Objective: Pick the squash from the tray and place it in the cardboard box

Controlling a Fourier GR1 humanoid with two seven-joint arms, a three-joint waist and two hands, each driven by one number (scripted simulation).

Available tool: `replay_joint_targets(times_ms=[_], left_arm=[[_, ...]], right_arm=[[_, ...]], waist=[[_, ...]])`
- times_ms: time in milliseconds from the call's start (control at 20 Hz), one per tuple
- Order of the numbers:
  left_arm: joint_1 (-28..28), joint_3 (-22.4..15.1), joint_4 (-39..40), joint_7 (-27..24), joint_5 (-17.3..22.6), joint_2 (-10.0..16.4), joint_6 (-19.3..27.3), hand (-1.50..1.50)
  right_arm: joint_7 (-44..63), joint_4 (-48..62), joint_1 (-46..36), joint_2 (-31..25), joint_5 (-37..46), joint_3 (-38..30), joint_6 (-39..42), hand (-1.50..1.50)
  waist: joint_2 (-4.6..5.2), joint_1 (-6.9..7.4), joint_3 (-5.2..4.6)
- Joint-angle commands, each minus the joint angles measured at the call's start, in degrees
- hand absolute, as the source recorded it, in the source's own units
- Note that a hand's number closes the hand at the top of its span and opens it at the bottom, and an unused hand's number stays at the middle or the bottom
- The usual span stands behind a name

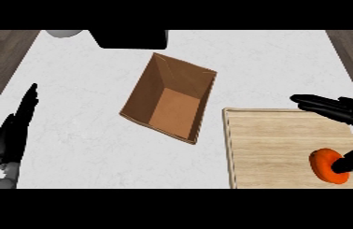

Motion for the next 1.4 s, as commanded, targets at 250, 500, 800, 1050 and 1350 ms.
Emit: replay_joint_targets(times_ms=[250,500,800,1050,1350], left_arm=[[-3.7,-1.3,2.4,1.3,-1.6,-1.1,-0.4,0.0],[-4.6,-0.9,4.9,-0.1,-1.9,-1.6,-1.3,0.0],[-4.2,1.5,7.4,-2.6,-1.9,-1.6,-2.1,0.0],[-6.6,0.7,8.2,-0.4,-3.7,-3.2,-1.0,0.0],[-7.3,2.7,9.8,-1.3,-2.7,-2.7,-3.5,0.0]], right_arm=[[-20.0,6.8,-3.5,-7.0,22.1,11.6,-7.6,-1.5],[-21.7,13.2,-6.3,-3.6,28.9,17.1,-11.9,-1.5],[-25.1,22.5,-10.2,-0.6,33.5,18.0,-17.0,-1.5],[-25.0,26.5,-11.0,3.6,35.8,20.2,-20.2,-1.5],[-27.0,27.1,-12.1,3.4,35.6,20.5,-19.2,-1.5]], waist=[[-0.13,1.54,-0.26],[-0.43,1.0,-0.42],[-0.93,-0.19,-0.49],[-0.91,-0.61,-0.48],[-1.05,-1.06,-0.53]])
